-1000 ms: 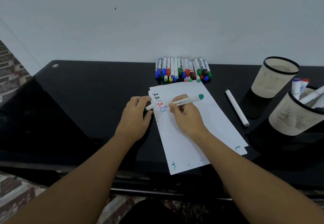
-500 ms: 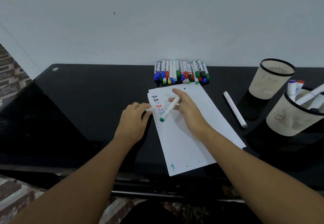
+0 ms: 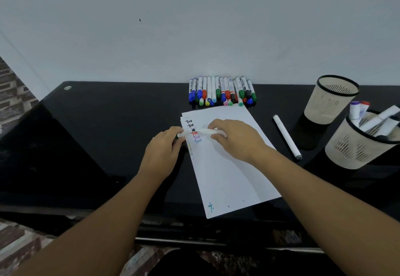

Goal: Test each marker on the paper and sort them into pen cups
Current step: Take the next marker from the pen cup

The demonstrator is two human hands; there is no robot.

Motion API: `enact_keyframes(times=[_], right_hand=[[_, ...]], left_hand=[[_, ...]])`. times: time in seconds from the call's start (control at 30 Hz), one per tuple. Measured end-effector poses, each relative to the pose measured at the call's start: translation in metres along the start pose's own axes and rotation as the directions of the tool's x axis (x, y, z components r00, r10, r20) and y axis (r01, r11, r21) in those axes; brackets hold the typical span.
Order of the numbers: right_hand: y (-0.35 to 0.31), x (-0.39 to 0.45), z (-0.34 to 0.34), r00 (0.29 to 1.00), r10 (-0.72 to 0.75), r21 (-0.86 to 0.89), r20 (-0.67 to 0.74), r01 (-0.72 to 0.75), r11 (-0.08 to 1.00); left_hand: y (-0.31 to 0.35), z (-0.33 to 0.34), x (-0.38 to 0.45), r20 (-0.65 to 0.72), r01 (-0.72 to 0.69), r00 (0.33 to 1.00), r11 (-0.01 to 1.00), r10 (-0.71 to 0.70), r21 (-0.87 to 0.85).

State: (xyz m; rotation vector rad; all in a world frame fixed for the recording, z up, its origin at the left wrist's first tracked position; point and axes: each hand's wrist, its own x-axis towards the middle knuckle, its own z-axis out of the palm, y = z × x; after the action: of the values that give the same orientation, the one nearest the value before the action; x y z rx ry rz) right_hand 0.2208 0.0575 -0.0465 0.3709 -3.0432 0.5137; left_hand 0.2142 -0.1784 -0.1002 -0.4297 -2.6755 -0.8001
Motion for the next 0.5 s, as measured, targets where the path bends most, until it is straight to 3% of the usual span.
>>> enact_keyframes(times=[0.5], right_hand=[[-0.013,0.007,0.002,0.985,-0.171,-0.117,0.021,0.172,0.978]], left_hand=[[0.008,-0.004,-0.004,-0.015,-0.141,0.990,0.990,0.142,0.014]])
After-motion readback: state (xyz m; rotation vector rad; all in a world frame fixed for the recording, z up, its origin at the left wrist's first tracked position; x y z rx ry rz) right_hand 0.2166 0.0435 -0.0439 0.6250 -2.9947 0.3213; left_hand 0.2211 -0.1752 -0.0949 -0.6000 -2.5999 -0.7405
